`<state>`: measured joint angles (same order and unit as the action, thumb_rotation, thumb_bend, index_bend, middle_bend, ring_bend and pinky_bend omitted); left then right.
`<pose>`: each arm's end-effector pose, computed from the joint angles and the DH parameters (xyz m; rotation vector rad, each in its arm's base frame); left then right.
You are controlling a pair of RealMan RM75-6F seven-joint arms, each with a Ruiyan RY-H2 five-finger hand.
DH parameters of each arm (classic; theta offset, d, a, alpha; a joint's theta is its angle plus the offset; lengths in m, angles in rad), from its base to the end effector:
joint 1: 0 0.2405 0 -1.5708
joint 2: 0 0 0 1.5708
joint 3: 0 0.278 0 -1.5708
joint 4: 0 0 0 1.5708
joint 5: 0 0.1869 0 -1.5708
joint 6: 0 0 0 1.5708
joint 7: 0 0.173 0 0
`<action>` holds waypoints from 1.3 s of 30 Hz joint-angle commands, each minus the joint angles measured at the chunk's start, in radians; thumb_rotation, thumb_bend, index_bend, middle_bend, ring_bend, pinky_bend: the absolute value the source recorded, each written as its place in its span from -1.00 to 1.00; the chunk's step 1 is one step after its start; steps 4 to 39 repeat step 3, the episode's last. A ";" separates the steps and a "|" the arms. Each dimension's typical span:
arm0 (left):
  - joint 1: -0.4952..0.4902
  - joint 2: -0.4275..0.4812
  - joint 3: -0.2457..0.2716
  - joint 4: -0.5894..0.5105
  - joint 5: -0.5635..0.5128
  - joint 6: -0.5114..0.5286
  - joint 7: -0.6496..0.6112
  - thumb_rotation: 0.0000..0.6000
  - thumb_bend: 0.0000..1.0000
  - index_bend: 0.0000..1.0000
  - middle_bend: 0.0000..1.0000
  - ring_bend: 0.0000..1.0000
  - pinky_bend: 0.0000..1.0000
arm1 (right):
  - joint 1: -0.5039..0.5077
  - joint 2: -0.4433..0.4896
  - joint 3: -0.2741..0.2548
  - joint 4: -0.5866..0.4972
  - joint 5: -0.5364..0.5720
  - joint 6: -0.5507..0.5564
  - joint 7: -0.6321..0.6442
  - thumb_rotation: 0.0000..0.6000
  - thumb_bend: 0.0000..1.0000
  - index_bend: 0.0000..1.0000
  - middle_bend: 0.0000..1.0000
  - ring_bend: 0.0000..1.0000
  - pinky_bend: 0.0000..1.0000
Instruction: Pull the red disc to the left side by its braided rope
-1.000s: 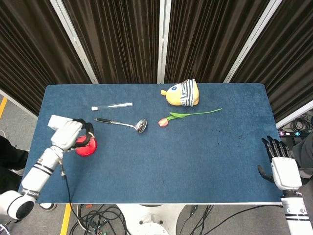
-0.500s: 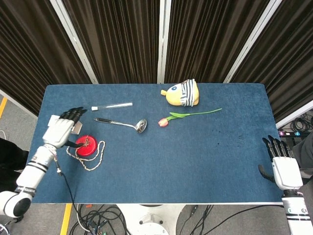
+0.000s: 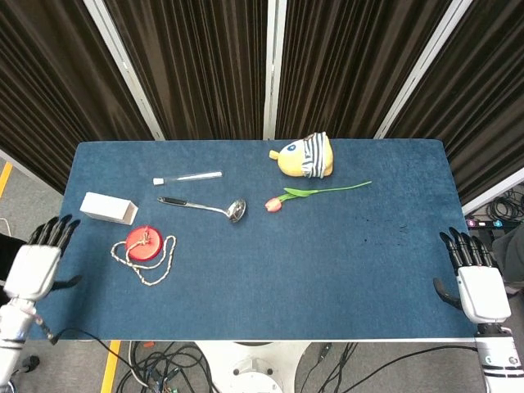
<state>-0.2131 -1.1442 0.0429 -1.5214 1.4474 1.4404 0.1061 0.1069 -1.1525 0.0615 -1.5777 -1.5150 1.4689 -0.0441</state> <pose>-0.3283 0.2359 0.1726 -1.5317 -0.7965 -0.7573 -0.3186 -0.2193 0.1798 1.4245 -0.8530 0.8960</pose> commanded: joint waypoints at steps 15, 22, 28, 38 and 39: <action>0.086 -0.053 0.045 0.085 0.057 0.084 -0.008 1.00 -0.92 -0.83 -0.92 -1.00 -0.76 | -0.004 0.003 0.001 -0.010 0.005 0.004 -0.003 1.00 -0.51 -1.00 -1.00 -1.00 -1.00; 0.086 -0.053 0.045 0.085 0.057 0.084 -0.008 1.00 -0.92 -0.83 -0.92 -1.00 -0.76 | -0.004 0.003 0.001 -0.010 0.005 0.004 -0.003 1.00 -0.51 -1.00 -1.00 -1.00 -1.00; 0.086 -0.053 0.045 0.085 0.057 0.084 -0.008 1.00 -0.92 -0.83 -0.92 -1.00 -0.76 | -0.004 0.003 0.001 -0.010 0.005 0.004 -0.003 1.00 -0.51 -1.00 -1.00 -1.00 -1.00; 0.086 -0.053 0.045 0.085 0.057 0.084 -0.008 1.00 -0.92 -0.83 -0.92 -1.00 -0.76 | -0.004 0.003 0.001 -0.010 0.005 0.004 -0.003 1.00 -0.51 -1.00 -1.00 -1.00 -1.00; 0.086 -0.053 0.045 0.085 0.057 0.084 -0.008 1.00 -0.92 -0.83 -0.92 -1.00 -0.76 | -0.004 0.003 0.001 -0.010 0.005 0.004 -0.003 1.00 -0.51 -1.00 -1.00 -1.00 -1.00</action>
